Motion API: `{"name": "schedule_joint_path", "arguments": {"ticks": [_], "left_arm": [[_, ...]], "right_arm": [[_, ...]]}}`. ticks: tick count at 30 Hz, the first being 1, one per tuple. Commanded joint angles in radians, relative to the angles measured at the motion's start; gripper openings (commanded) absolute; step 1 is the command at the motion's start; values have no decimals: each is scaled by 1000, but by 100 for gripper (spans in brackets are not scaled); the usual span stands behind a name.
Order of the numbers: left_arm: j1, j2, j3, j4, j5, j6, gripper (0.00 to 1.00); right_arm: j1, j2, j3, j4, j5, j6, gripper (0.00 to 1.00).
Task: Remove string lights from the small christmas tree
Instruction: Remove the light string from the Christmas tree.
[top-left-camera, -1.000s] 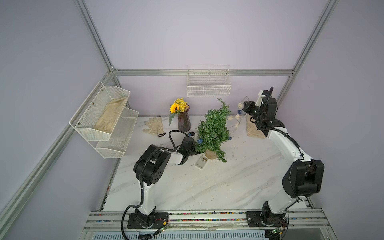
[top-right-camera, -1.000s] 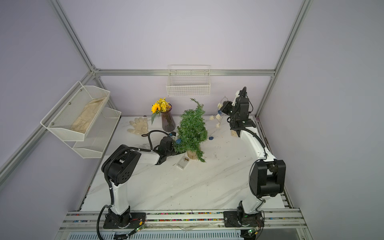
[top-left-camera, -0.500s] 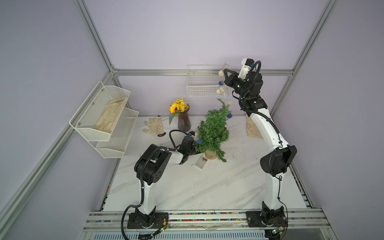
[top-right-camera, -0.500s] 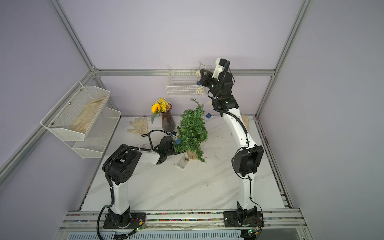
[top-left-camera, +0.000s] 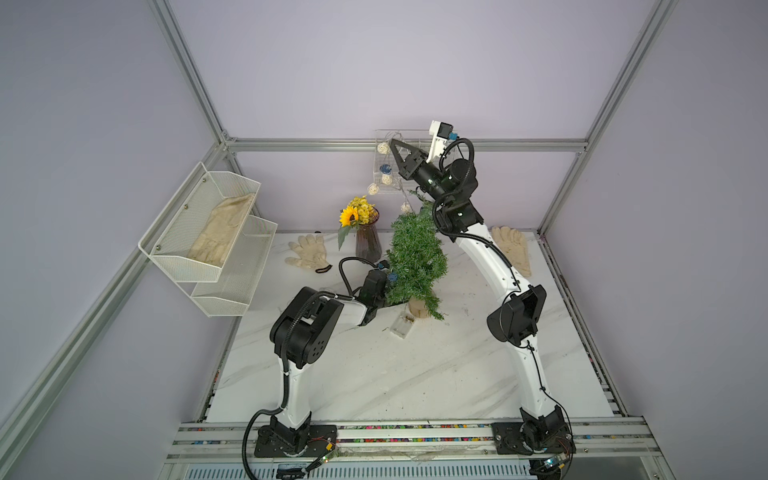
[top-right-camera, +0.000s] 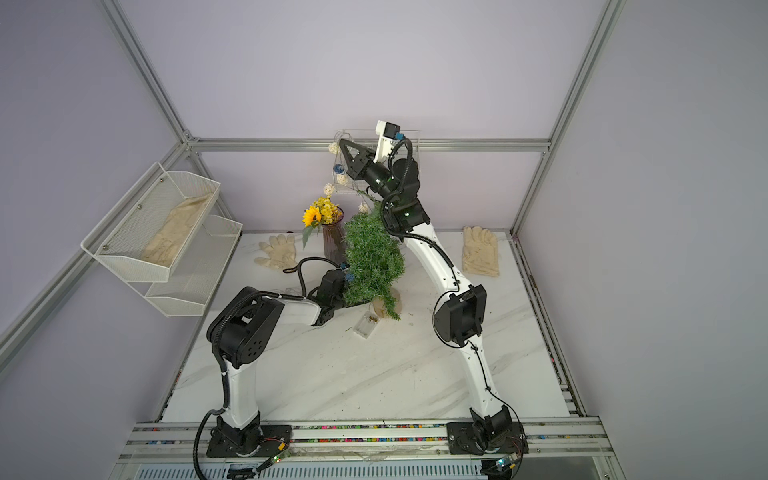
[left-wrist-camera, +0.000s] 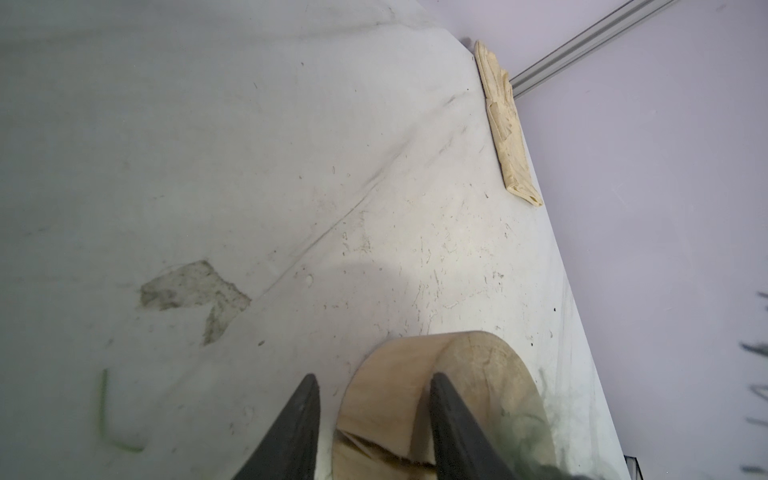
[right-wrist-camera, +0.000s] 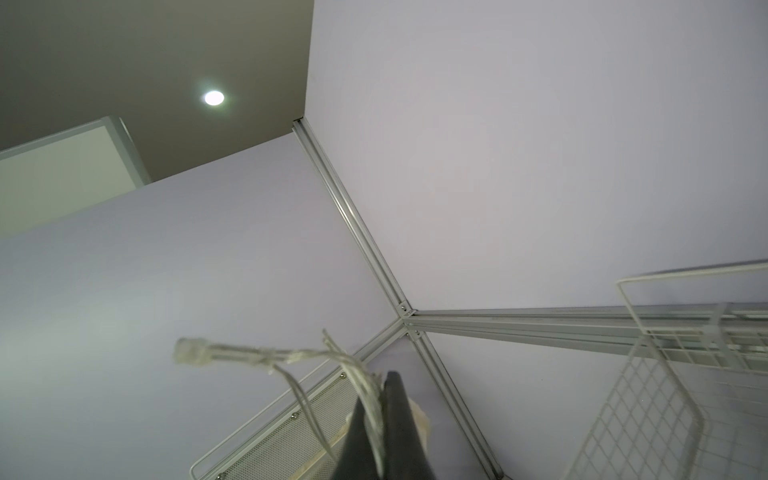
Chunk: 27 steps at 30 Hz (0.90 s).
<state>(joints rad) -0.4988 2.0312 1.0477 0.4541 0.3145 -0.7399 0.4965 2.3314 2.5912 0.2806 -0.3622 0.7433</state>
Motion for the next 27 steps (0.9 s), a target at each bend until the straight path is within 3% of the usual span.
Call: {"name": "schedule_joint_path", "arguments": {"ticks": [1, 7, 20, 22, 24, 27], "left_arm": [[-9, 49, 33, -148, -20, 38, 42], [-9, 57, 46, -154, -20, 43, 39], [-9, -1, 31, -195, -69, 103, 39], [-6, -21, 27, -200, -71, 121, 44], [-1, -51, 15, -203, -81, 150, 56], [20, -113, -27, -183, -83, 175, 63]], "right_arm": [[28, -36, 12, 69, -26, 9, 0], [8, -156, -137, 43, 30, -110, 0], [-29, -252, -203, 34, -28, -179, 0], [-34, -256, -213, 34, -30, -179, 0], [-36, -251, -214, 34, -39, -177, 0], [-37, -248, -221, 31, -44, -183, 0]]}}
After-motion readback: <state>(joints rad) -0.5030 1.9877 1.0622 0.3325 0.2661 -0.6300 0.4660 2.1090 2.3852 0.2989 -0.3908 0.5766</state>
